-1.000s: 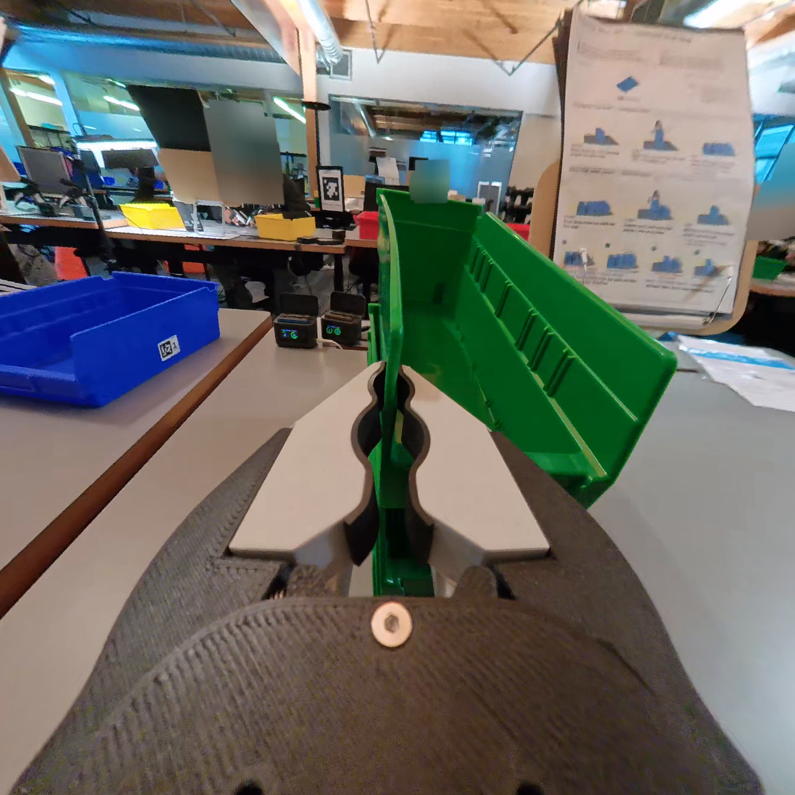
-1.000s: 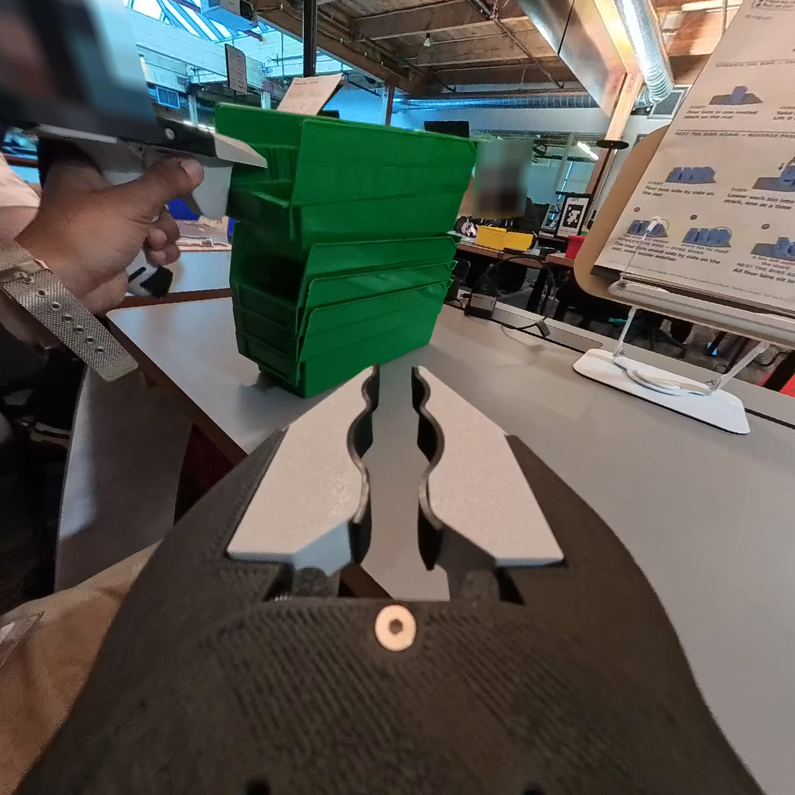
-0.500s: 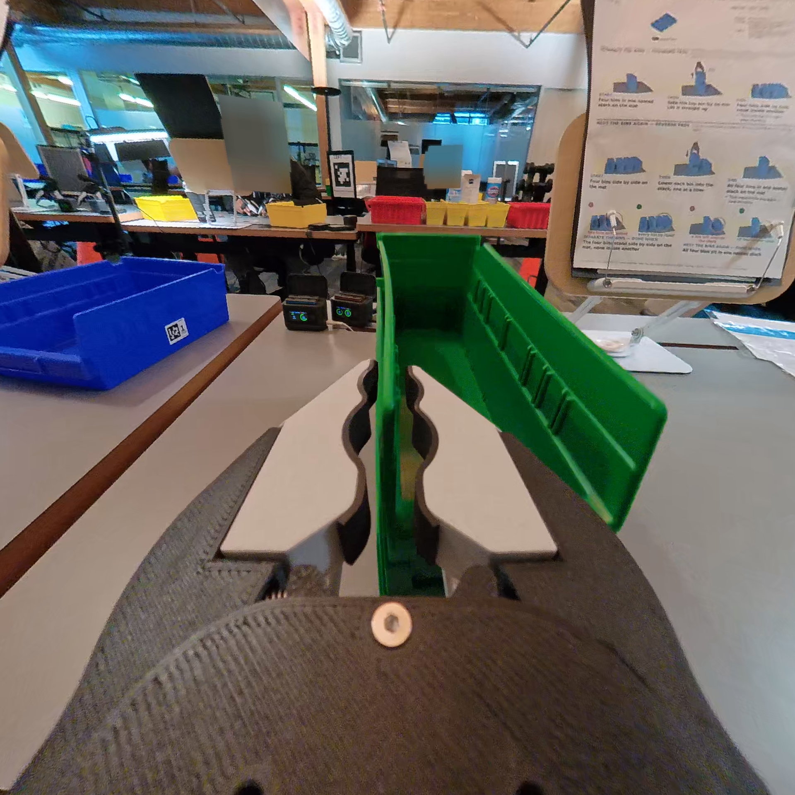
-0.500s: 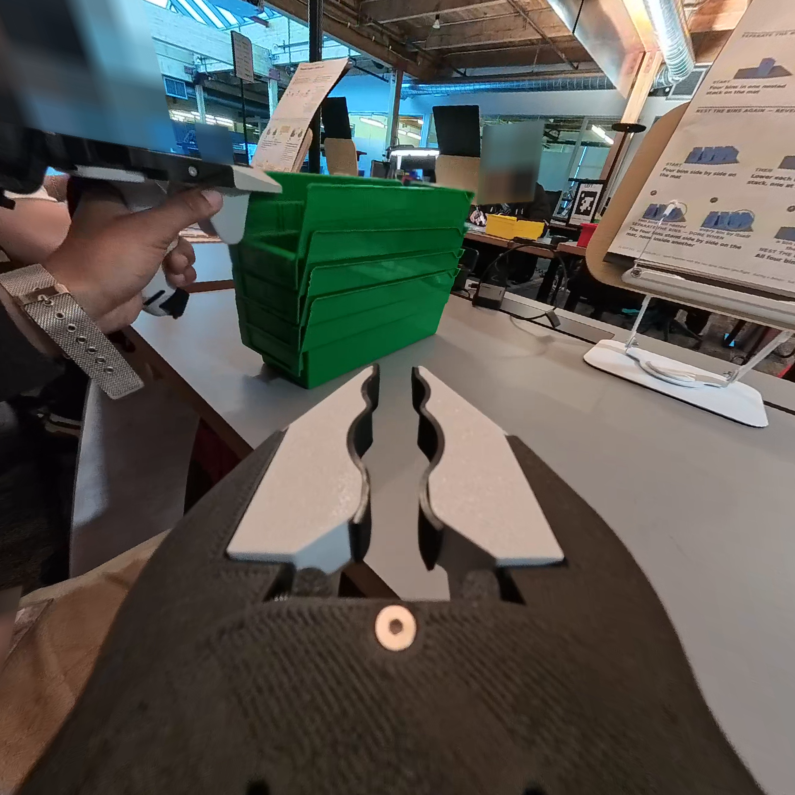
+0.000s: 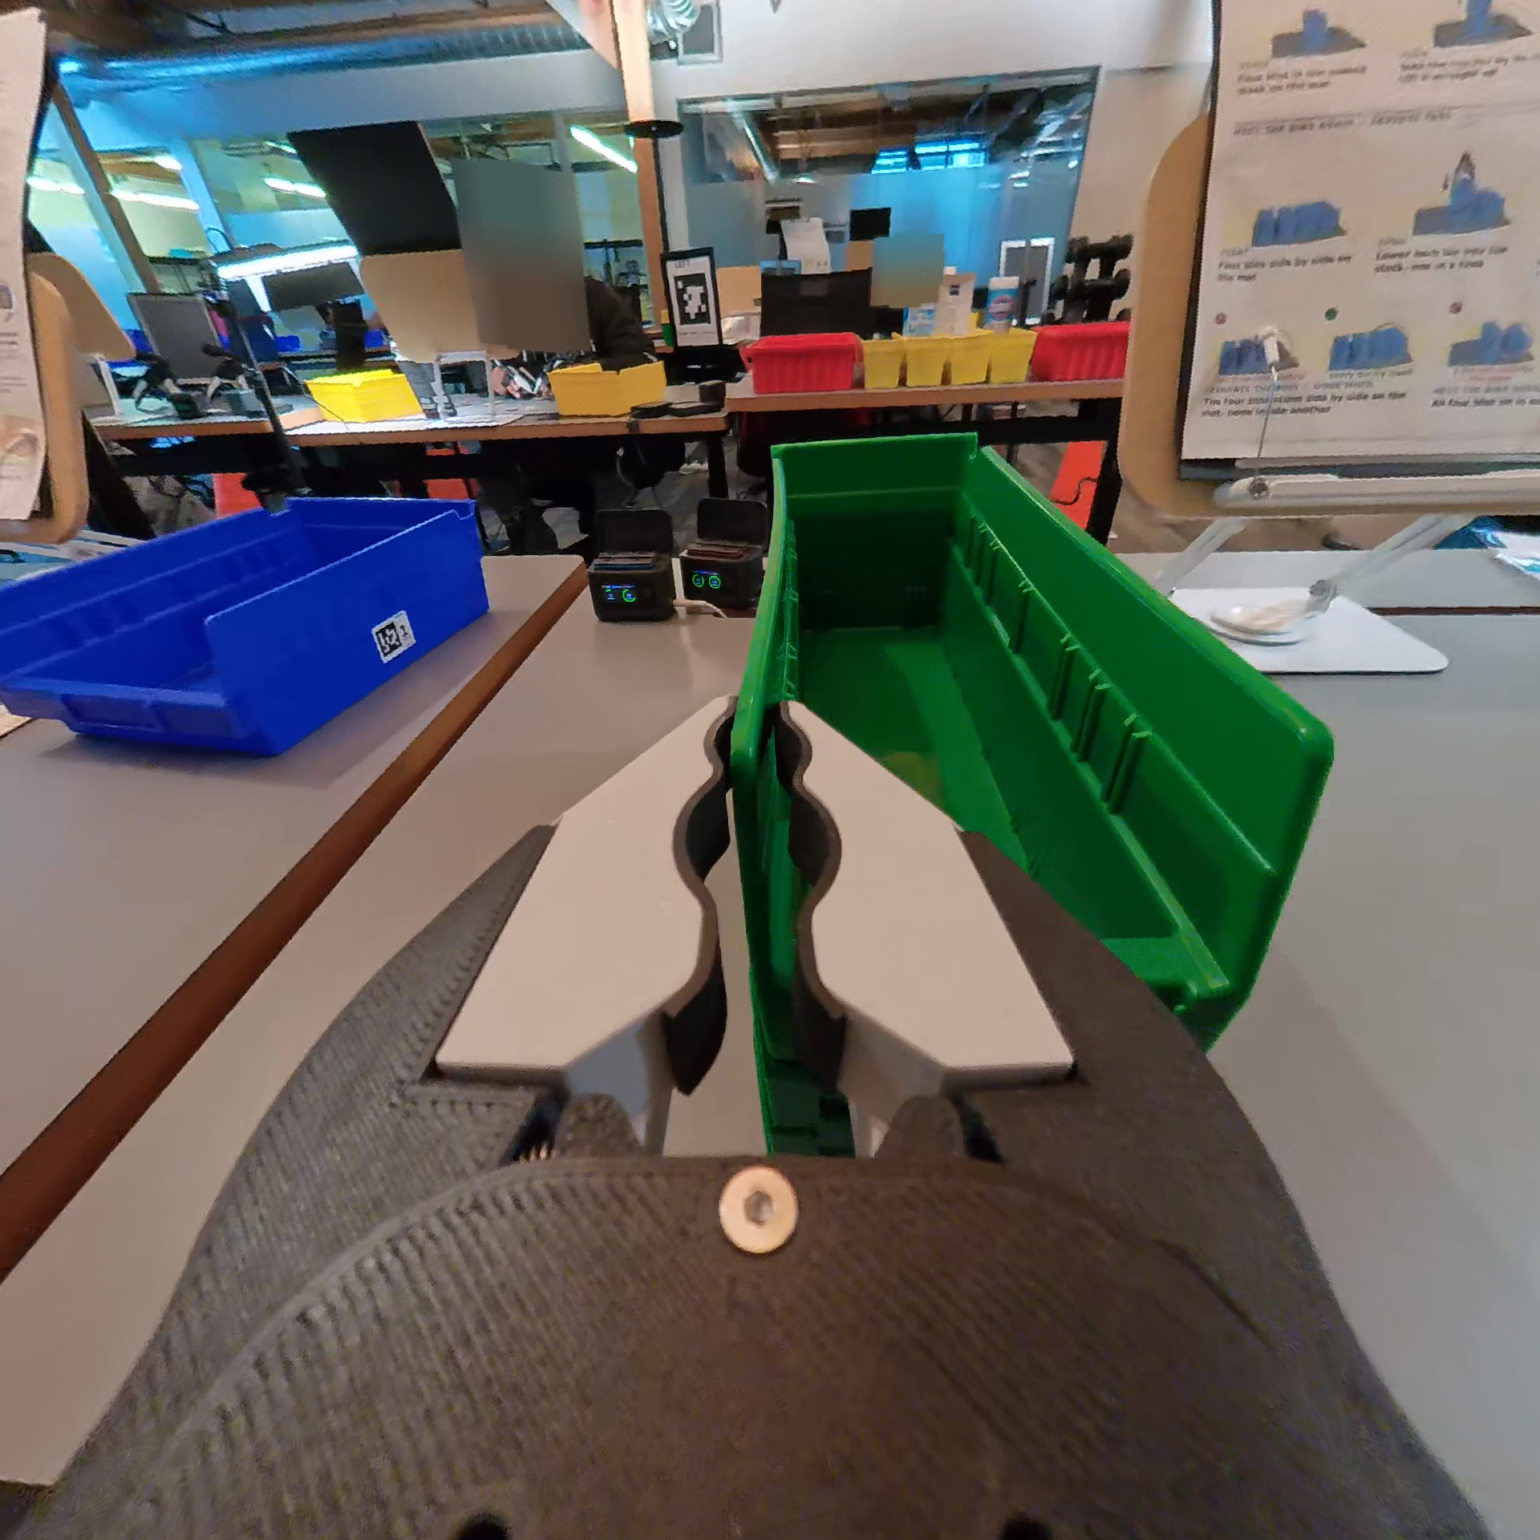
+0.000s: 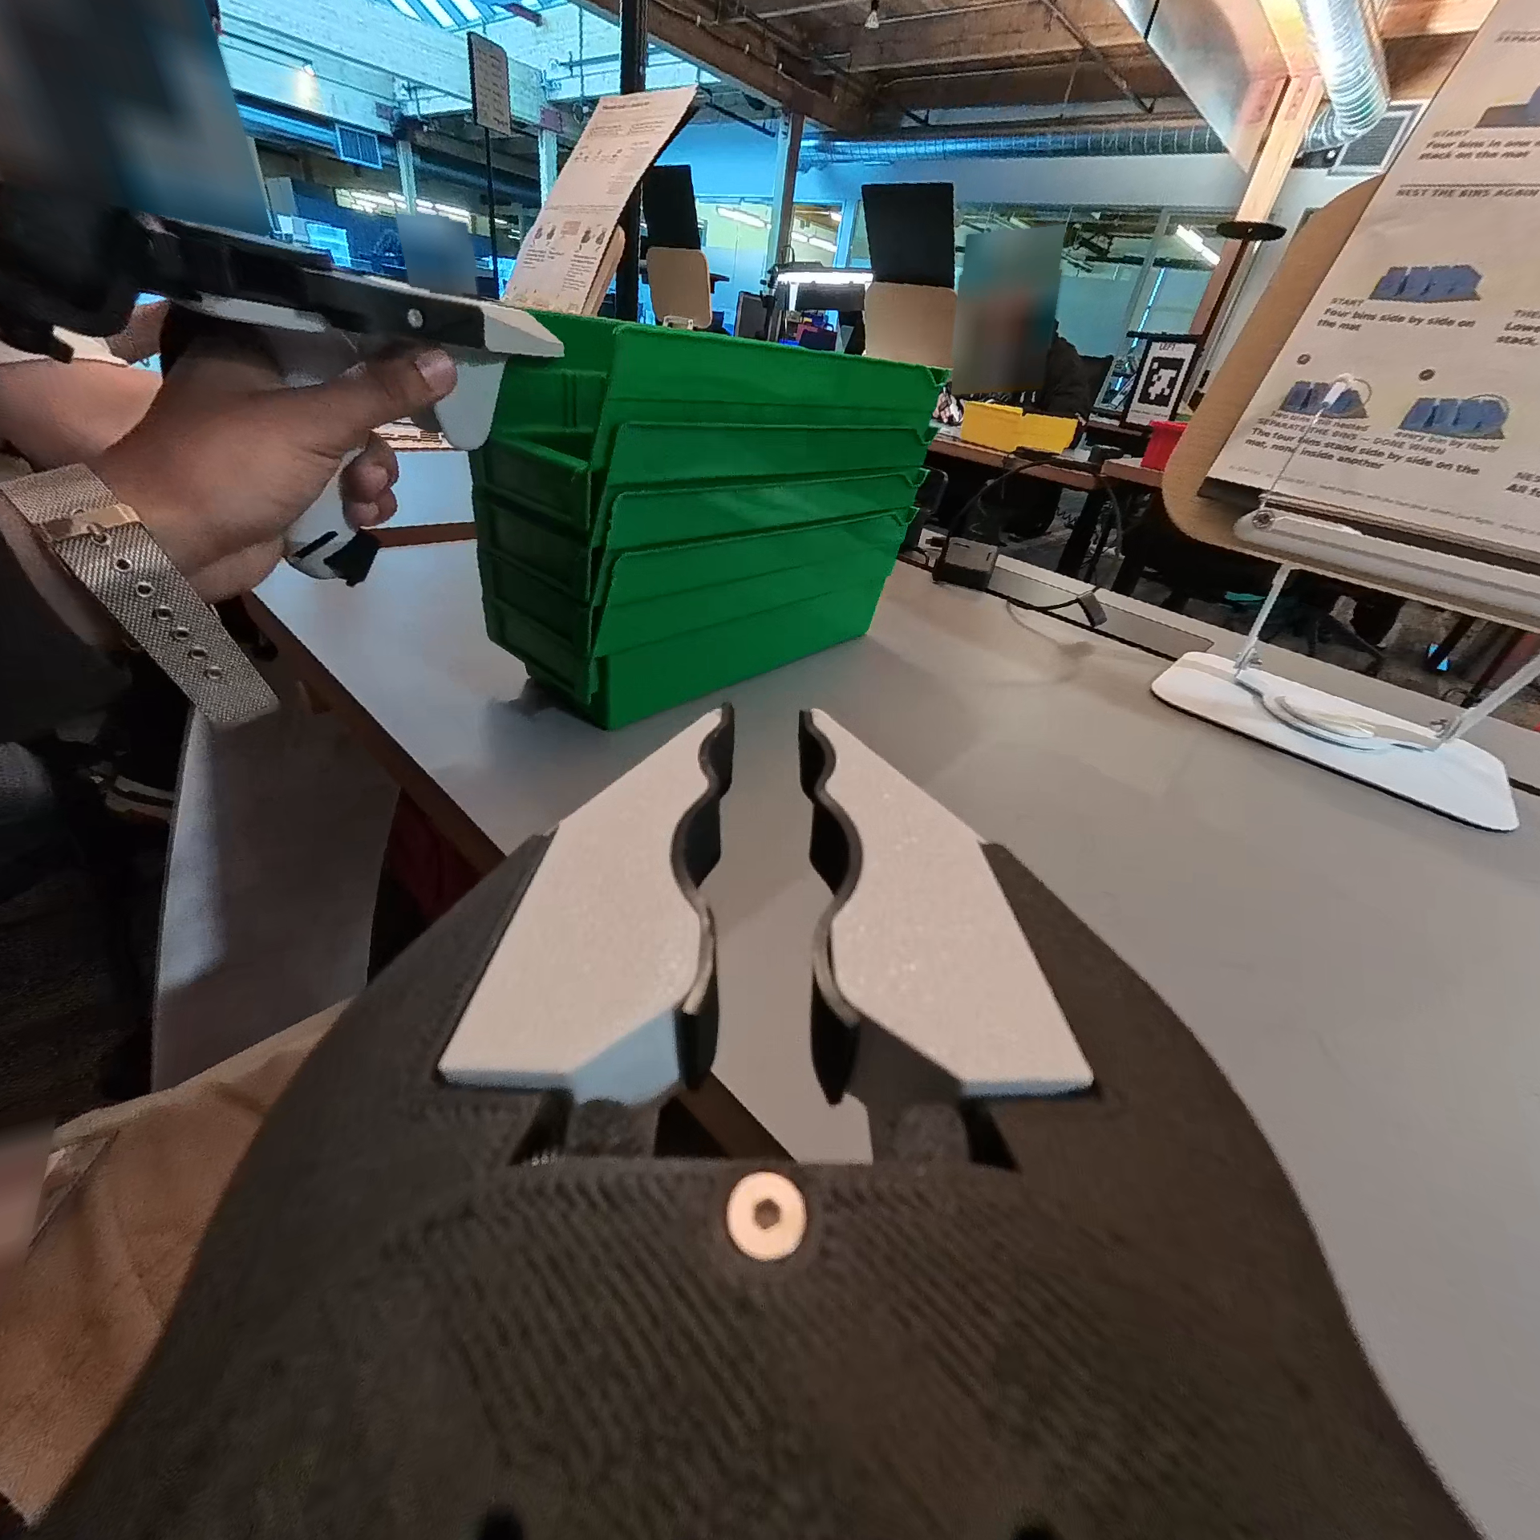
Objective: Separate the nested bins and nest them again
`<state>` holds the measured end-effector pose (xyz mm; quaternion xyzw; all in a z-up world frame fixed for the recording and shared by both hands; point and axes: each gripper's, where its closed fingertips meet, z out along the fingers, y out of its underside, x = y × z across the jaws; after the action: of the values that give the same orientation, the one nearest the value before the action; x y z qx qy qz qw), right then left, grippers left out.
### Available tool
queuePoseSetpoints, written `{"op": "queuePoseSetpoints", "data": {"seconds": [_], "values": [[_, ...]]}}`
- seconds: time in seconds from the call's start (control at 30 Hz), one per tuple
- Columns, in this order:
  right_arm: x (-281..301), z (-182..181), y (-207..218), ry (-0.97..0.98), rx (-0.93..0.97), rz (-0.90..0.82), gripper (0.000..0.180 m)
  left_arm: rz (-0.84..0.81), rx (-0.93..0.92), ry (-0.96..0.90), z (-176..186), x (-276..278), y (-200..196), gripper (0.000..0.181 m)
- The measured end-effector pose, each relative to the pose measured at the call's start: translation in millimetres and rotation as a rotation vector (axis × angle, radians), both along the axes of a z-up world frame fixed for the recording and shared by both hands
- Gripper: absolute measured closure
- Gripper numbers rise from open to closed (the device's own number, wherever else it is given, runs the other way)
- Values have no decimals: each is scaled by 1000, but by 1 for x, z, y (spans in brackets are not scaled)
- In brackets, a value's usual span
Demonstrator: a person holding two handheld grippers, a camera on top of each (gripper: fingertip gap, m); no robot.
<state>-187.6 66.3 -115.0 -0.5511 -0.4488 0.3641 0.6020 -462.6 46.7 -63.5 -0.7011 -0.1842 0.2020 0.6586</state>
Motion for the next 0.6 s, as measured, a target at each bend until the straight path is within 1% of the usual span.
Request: {"op": "queuePoseSetpoints", "data": {"seconds": [0.13, 0.3, 0.47, 0.6], "values": [[0, -1, 1, -2, -8, -1, 165, -41, 37, -62, -1, 2, 0, 178], [0, -2, 3, -2, -15, 0, 165, -102, 39, -112, 0, 6, 0, 180], [0, -3, 4, -4, -21, 1, 165, -104, 2, -78, 0, 5, 0, 180], [0, -4, 5, -5, -29, 1, 165, -95, 22, -74, -1, 4, -1, 178]]}}
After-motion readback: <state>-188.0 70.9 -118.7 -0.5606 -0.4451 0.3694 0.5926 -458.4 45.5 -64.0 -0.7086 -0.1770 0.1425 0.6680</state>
